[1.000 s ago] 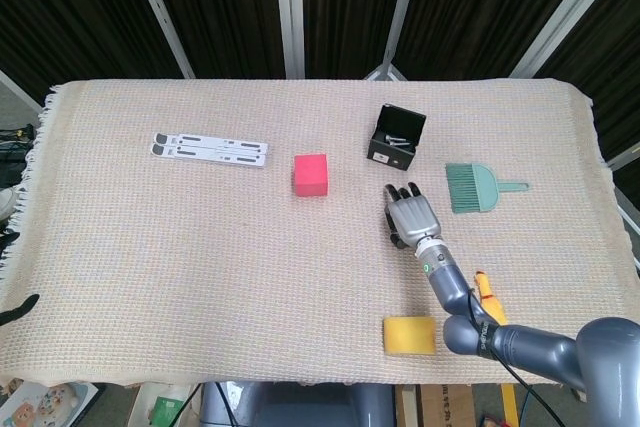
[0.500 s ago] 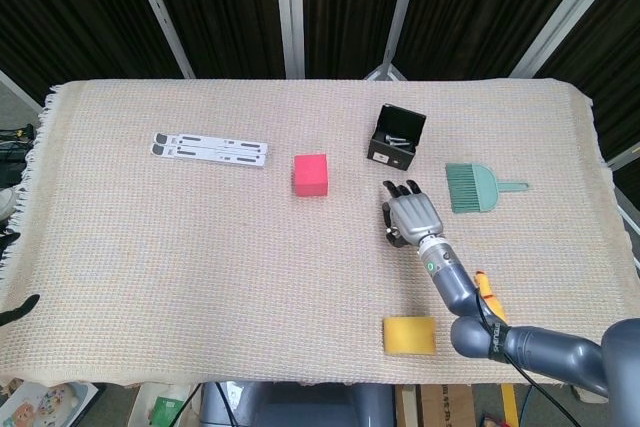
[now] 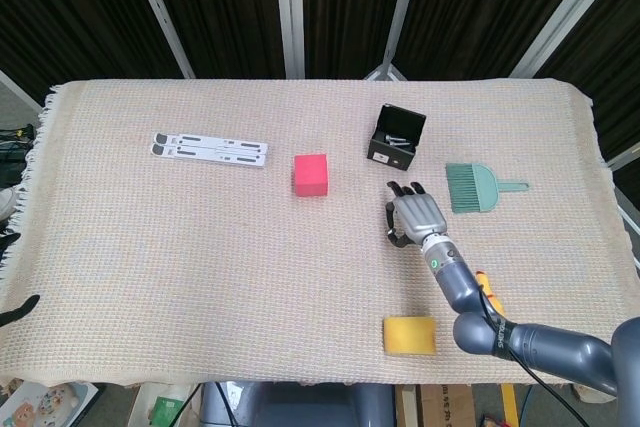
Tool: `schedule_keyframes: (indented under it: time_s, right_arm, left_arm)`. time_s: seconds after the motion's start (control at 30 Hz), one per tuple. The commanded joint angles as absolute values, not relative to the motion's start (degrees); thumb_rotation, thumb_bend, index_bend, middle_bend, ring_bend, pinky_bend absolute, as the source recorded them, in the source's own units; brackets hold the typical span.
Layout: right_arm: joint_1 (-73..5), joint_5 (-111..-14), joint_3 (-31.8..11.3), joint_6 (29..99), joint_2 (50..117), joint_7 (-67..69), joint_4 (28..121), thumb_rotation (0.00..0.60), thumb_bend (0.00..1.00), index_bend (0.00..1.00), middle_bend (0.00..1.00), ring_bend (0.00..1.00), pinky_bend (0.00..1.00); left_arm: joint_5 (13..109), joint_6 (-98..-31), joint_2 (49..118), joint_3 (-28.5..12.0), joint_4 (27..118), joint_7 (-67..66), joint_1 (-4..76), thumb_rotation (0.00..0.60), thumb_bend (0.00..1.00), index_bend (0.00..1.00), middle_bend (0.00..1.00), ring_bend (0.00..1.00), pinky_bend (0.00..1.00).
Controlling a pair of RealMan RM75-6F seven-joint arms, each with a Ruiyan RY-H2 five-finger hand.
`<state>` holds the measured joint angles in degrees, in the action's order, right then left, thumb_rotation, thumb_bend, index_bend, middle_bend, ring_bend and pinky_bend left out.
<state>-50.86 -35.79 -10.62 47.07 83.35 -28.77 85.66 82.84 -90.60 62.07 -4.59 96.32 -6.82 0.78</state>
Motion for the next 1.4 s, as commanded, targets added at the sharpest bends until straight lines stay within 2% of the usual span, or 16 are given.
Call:
schedule_keyframes:
  time_s: [0.03, 0.27, 0.33, 0.4, 0.5, 0.6, 0.93, 1.1, 1.23, 1.4]
  right_arm:
    - [-51.2, -35.1, -10.4, 46.6, 83.3, -28.6, 85.3, 0.600, 0.34, 0.64, 0.11, 0.17, 0.08]
    - [-51.7, -34.0, -10.0, 46.2, 83.0, -28.3, 85.0, 0.600, 0.34, 0.63, 0.11, 0.16, 0.08]
    - [-51.9, -34.2, -9.8, 46.6, 82.9, -28.6, 85.2, 0.600, 0.34, 0.59, 0.11, 0.15, 0.08]
    - [-52.0, -34.4, -9.6, 46.8, 82.6, -28.7, 85.5, 0.600, 0.34, 0.51, 0.11, 0.12, 0.07]
    - [-52.2, -34.3, -9.3, 47.0, 82.2, -29.1, 86.2, 0.600, 0.25, 0.38, 0.10, 0.08, 0.04]
    - [-52.5, -33.6, -9.2, 47.3, 81.7, -29.5, 86.9, 0.600, 0.21, 0.29, 0.09, 0.07, 0.04]
    - [-53.5, -32.1, -8.1, 48.8, 77.6, -31.8, 91.7, 0.600, 0.18, 0.20, 0.05, 0.03, 0.00]
    - [-50.3, -38.1, -7.6, 60.7, 71.9, -33.7, 98.1, 0.600, 0.18, 0.14, 0.05, 0.03, 0.00]
    - [-42.5, -46.4, -7.4, 71.6, 66.4, -25.8, 104.6, 0.600, 0.18, 0.12, 0.05, 0.03, 0.00]
    - [-29.1, -62.0, -1.3, 85.8, 61.1, -13.4, 109.7, 0.600, 0.18, 0.12, 0.05, 0.03, 0.00]
  left_arm:
    - [82.8, -90.6, 62.1, -4.6, 96.3, -6.9, 0.8, 0.600, 0.21, 0.19, 0.00, 0.00, 0.04]
    - [82.8, -90.7, 62.1, -4.6, 96.3, -6.8, 0.8, 0.600, 0.21, 0.19, 0.00, 0.00, 0.04]
    - [82.8, -90.7, 62.1, -4.6, 96.3, -6.8, 0.7, 0.600, 0.21, 0.19, 0.00, 0.00, 0.04]
    - [82.8, -90.7, 62.1, -4.6, 96.3, -6.9, 0.7, 0.600, 0.21, 0.19, 0.00, 0.00, 0.04]
    - [82.8, -90.7, 62.1, -4.6, 96.3, -6.9, 0.7, 0.600, 0.21, 0.19, 0.00, 0.00, 0.04]
    - [82.9, -90.8, 62.1, -4.6, 96.4, -7.0, 0.7, 0.600, 0.21, 0.19, 0.00, 0.00, 0.04]
    - [82.9, -90.8, 62.2, -4.7, 96.3, -7.0, 0.7, 0.600, 0.21, 0.19, 0.00, 0.00, 0.04]
    - [82.9, -90.8, 62.1, -4.7, 96.2, -6.5, 0.7, 0.600, 0.21, 0.19, 0.00, 0.00, 0.04]
    - [83.3, -91.3, 61.9, -4.6, 96.3, -5.9, 0.5, 0.600, 0.21, 0.19, 0.00, 0.00, 0.04]
    - [83.8, -91.7, 61.7, -4.4, 96.5, -5.3, 0.2, 0.600, 0.21, 0.19, 0.00, 0.00, 0.04]
